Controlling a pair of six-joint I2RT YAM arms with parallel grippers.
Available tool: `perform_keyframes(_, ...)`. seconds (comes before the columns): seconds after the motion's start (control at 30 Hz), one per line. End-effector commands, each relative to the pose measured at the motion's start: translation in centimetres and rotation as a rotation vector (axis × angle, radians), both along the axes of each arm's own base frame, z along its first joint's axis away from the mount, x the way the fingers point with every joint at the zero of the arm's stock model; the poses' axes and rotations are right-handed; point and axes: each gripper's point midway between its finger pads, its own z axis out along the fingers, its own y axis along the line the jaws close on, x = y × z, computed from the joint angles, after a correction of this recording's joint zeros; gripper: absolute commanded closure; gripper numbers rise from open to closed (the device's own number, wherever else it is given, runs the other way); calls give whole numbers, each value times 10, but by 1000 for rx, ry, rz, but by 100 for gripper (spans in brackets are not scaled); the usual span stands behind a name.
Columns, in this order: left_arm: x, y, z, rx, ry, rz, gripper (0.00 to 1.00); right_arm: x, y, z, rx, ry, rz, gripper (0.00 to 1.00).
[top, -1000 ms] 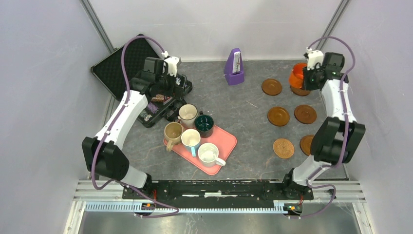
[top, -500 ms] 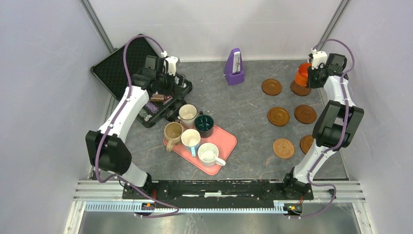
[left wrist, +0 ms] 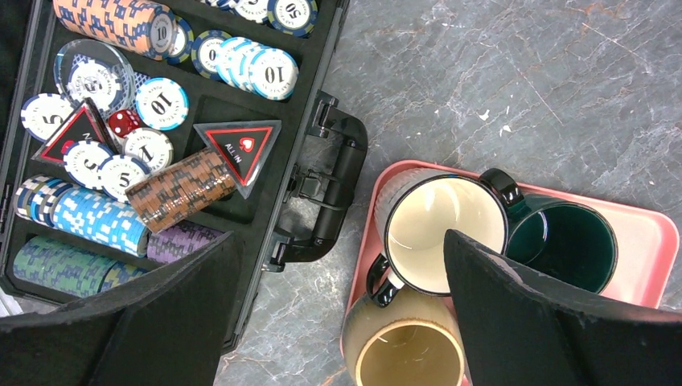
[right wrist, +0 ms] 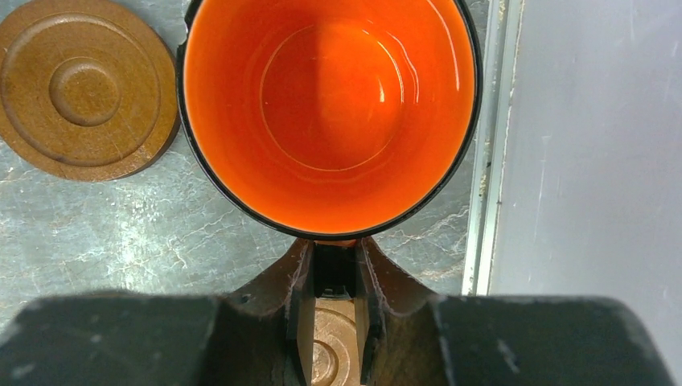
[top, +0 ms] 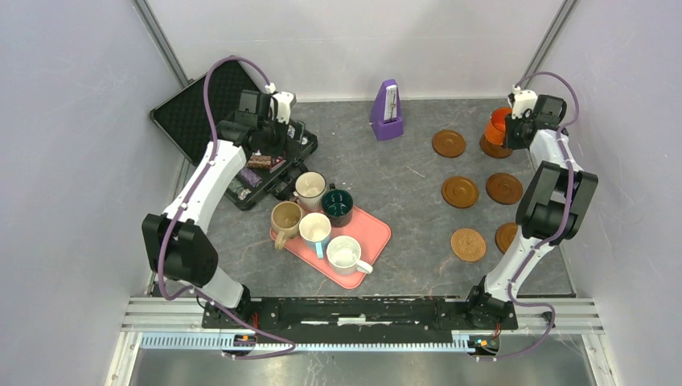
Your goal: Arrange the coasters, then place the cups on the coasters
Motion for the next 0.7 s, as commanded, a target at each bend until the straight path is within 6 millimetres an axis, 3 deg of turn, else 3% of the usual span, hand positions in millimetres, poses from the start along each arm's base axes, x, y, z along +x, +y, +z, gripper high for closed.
perform_keyframes(0.0,13,3,16,-12,-39,38,0,24,-9,21,-28,-115,-10,100)
perform_keyframes(0.67,20,1,13,-6,-24,35,0,27,-25,0,-62,-79,-40,100)
